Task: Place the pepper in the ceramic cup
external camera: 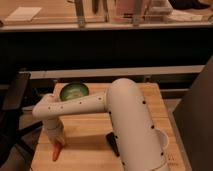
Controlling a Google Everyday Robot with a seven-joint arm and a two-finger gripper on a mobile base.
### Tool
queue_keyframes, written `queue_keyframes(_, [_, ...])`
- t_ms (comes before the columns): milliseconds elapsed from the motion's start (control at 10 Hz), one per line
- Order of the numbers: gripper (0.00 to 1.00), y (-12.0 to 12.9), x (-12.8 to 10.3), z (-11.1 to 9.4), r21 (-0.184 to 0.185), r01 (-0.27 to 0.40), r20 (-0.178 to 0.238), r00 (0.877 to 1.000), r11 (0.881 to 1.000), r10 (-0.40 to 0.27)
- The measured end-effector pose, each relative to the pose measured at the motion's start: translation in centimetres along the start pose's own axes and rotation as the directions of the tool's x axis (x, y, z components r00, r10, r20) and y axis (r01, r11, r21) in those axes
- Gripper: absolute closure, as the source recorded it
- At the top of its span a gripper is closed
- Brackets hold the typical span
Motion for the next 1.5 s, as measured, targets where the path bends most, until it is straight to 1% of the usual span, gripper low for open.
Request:
queue_keyframes(100, [1.0,0.1,-0.1,0.0,-0.005,0.001,0.0,1.0,1.0,-0.001])
queue_keyframes(200, [1.0,0.5,0.0,-0.6,-0.005,-0.007,-0.004,1.0,1.0,0.007])
queue_keyframes(400, [1.0,2.2,0.5,-2.5,-0.008,-0.042,-0.019,0.999,0.999,0.042])
queue_keyframes(700, [1.0,2.3,0.6,-2.8,-0.003,-0.05,-0.025,0.998,0.999,0.05])
queue_keyframes(900, [1.0,3.3,0.8,-3.1,0.0,-0.067,-0.028,0.997,0.998,0.067])
queue_keyframes(1200, [1.0,3.3,1.0,-3.3,0.008,-0.078,-0.033,0.996,0.997,0.079])
queue_keyframes(1500, [1.0,5.0,1.2,-4.5,0.017,-0.112,-0.049,0.992,0.994,0.113])
